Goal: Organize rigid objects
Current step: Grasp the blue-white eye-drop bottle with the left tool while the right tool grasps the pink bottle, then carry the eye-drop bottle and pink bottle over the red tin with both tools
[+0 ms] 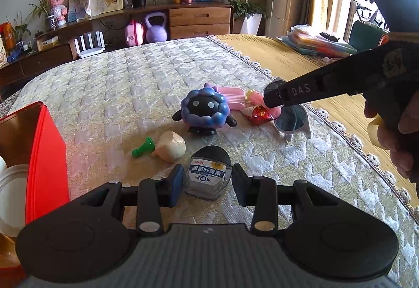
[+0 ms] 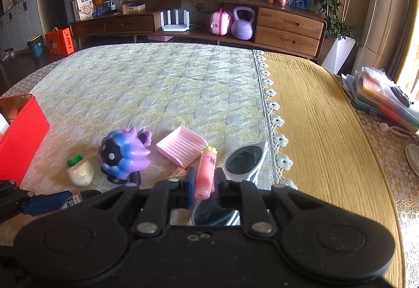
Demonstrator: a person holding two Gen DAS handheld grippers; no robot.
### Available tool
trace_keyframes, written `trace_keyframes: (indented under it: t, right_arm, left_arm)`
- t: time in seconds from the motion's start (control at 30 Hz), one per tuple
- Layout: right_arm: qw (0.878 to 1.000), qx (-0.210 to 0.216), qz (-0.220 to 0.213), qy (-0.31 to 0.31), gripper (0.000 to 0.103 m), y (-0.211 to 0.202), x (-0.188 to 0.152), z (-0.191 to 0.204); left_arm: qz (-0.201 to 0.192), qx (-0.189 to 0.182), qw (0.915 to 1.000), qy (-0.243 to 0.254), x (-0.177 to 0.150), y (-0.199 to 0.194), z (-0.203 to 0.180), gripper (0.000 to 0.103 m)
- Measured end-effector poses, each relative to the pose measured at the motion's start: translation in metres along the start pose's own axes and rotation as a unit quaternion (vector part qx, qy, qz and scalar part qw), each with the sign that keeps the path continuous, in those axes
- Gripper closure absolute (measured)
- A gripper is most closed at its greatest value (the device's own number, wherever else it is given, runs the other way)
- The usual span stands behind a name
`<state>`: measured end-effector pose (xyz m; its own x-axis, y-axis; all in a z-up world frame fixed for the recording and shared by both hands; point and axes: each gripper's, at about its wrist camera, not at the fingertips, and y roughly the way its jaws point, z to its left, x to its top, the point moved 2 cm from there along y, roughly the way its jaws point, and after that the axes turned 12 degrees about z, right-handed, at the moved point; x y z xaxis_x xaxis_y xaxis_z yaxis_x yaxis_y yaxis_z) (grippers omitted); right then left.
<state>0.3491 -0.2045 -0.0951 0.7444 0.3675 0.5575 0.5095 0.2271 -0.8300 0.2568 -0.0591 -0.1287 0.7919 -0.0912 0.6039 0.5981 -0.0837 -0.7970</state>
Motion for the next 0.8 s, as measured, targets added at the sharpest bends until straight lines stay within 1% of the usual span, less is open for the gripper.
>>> trace_keyframes:
  t: [0.17,0.23,0.33,0.47,0.63,0.8]
  right_arm:
    - [1.000,-0.008,0.012,0.000,0.082,0.011,0.005,0.004]
    - [1.000,-0.005,0.017,0.009,0.082,0.016,0.006,0.002]
    - [1.000,0.000,0.018,0.015,0.082,0.021,0.006,0.001]
    - [1.000,0.001,0.013,0.016,0.087,0.021,0.004,0.000]
    - [1.000,0.004,-0.005,0.027,0.088,0.010,-0.001,0.002]
    - [0.999,0.010,-0.030,0.027,0.088,-0.022,-0.010,0.006]
  left_arm:
    - [0.004,0.002,1.0000,-0.003,0.000,0.002,0.001,0.064]
    - [0.004,0.002,1.0000,-0.003,-0.001,0.003,0.002,0.064]
    - [0.002,0.002,1.0000,-0.002,-0.002,0.003,0.002,0.064]
    - [0.001,0.000,1.0000,-0.002,-0.001,0.003,0.003,0.064]
    - [0.001,-0.004,1.0000,-0.008,-0.001,0.000,0.004,0.064]
    - [-0.014,-0.010,0.9998,-0.010,-0.003,-0.020,0.006,0.064]
